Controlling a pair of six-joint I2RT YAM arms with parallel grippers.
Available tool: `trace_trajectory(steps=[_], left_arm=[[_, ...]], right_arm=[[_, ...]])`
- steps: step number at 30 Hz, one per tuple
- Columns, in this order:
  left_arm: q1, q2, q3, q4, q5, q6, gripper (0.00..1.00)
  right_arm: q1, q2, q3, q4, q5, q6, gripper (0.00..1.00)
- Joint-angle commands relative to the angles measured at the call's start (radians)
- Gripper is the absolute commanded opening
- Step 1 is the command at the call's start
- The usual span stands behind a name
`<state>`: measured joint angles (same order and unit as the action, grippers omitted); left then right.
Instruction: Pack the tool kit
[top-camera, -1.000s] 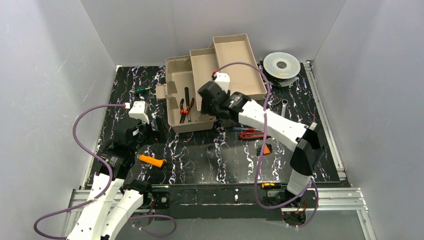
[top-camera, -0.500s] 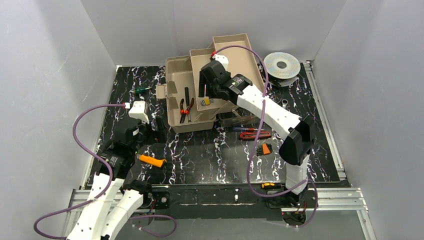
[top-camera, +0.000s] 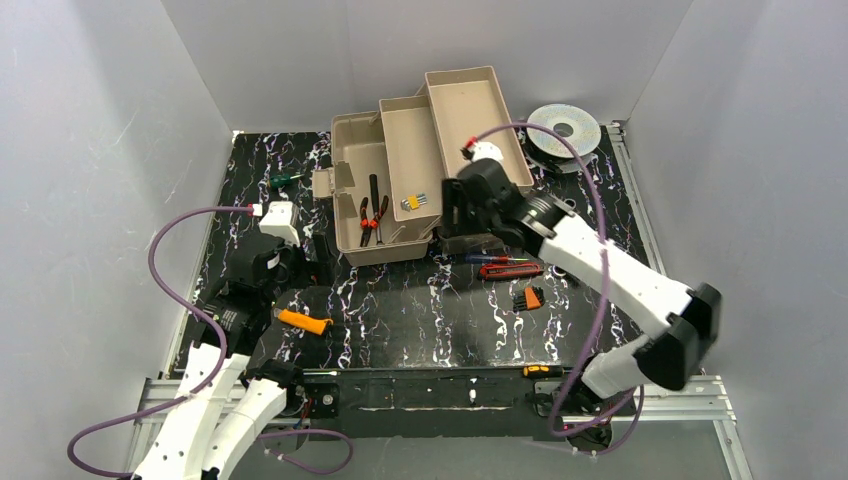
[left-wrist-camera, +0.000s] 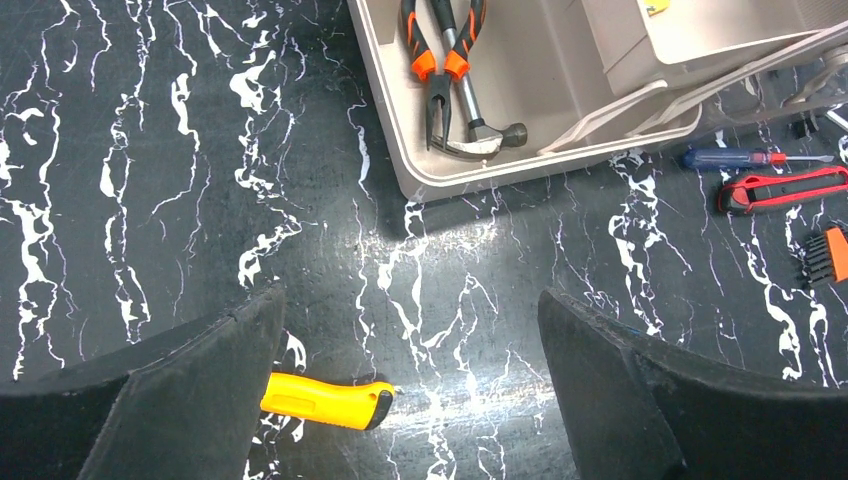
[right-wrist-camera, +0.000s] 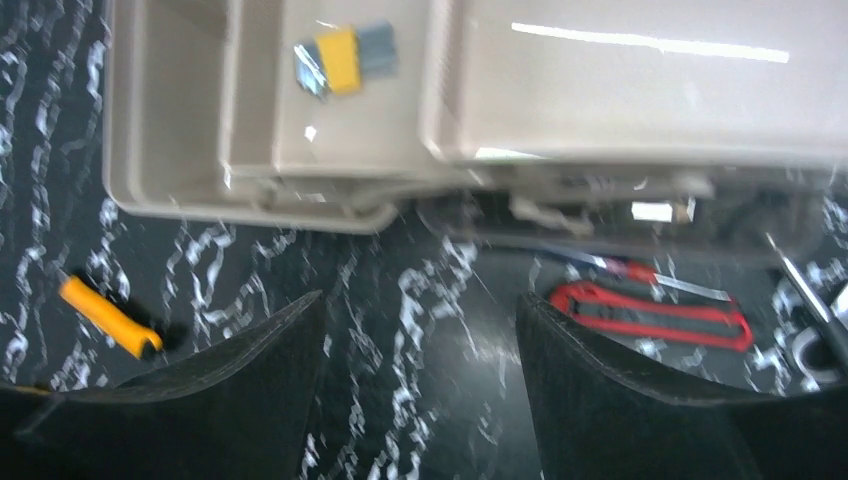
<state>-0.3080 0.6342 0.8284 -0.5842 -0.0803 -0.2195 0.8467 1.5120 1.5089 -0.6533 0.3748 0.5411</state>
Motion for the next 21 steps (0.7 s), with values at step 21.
trace_trajectory(steps=[21], left_arm=[[0.001,0.046,-0.003,0.013,0.128,0.034,0.98]], right_arm=[[-0.198,-0.527,-0.794,-0.212,0.172,0.673,0.79]])
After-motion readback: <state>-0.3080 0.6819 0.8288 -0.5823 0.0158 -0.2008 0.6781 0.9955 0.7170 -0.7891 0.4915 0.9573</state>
